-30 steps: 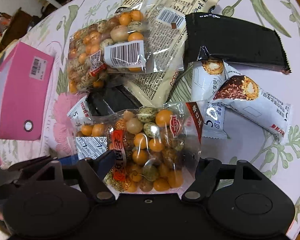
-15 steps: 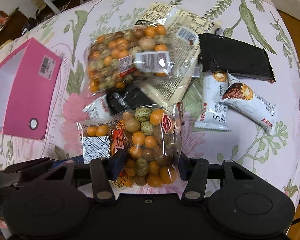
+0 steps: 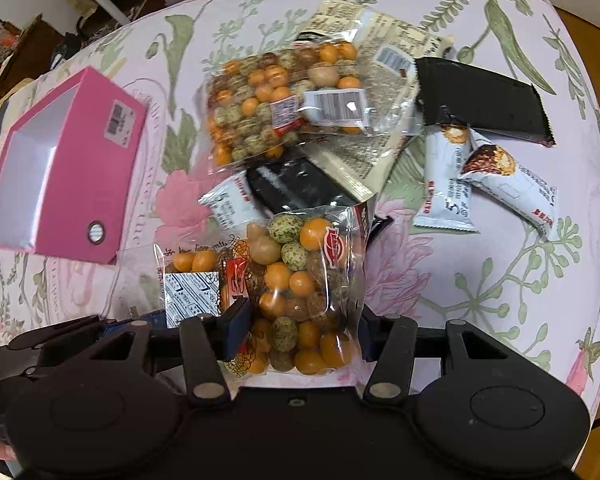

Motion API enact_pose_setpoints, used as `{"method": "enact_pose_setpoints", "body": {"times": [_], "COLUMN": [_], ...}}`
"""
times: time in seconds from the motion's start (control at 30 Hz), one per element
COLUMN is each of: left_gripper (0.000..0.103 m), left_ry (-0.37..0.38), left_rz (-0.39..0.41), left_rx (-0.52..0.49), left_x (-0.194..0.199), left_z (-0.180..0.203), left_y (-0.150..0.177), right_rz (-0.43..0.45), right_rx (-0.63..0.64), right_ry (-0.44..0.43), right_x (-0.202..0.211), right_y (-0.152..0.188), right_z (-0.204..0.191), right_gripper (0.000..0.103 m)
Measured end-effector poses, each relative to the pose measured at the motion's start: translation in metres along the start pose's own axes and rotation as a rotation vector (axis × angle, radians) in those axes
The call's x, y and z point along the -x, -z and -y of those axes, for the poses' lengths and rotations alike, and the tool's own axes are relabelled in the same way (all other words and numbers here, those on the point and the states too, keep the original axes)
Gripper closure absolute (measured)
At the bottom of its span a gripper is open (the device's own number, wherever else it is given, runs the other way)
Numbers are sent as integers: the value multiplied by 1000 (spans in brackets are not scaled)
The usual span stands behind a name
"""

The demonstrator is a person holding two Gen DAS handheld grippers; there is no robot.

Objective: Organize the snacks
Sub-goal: 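Carry the peanut bag into the pink box and release it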

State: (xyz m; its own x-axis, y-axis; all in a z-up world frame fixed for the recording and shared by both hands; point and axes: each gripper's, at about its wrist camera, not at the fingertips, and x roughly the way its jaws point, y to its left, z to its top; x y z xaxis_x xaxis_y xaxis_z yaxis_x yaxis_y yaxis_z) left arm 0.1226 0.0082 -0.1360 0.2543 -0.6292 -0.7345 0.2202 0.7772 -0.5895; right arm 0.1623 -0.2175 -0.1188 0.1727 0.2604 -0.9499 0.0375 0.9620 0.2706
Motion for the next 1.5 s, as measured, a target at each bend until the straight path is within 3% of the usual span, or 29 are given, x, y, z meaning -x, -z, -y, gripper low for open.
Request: {"method": "enact_pose_setpoints", "body": {"times": [0.33, 0.4, 0.57, 0.77, 1.07, 1.33, 1.5], "left_gripper": [58, 58, 58, 58, 58, 57, 57], "left_ry": [-73, -72, -109, -143, -240, -336, -383], "left_rz": [55, 39, 91, 165, 288, 308, 260], "left_rx": [-32, -57, -121, -101, -15, -2, 12], "left_x": [54, 67, 110, 151, 188, 174, 153], "left_z": [5, 7, 11, -15, -90, -149, -177], "left_y": [14, 11, 2, -19, -54, -89, -94], "right_rz": [43, 43, 93, 136, 93, 18, -38], "right_rx": [113, 147, 209, 243, 208, 156, 122], "right_ry": [-17, 0, 20, -10, -150, -175, -163], "right_x": [29, 38, 71, 84, 51, -14, -51], "right_y": [13, 15, 13, -1, -42, -82, -91], "right_z": [-46, -62, -101, -143, -206, -247, -256], "right_gripper": [45, 45, 45, 45, 45, 45, 44]}}
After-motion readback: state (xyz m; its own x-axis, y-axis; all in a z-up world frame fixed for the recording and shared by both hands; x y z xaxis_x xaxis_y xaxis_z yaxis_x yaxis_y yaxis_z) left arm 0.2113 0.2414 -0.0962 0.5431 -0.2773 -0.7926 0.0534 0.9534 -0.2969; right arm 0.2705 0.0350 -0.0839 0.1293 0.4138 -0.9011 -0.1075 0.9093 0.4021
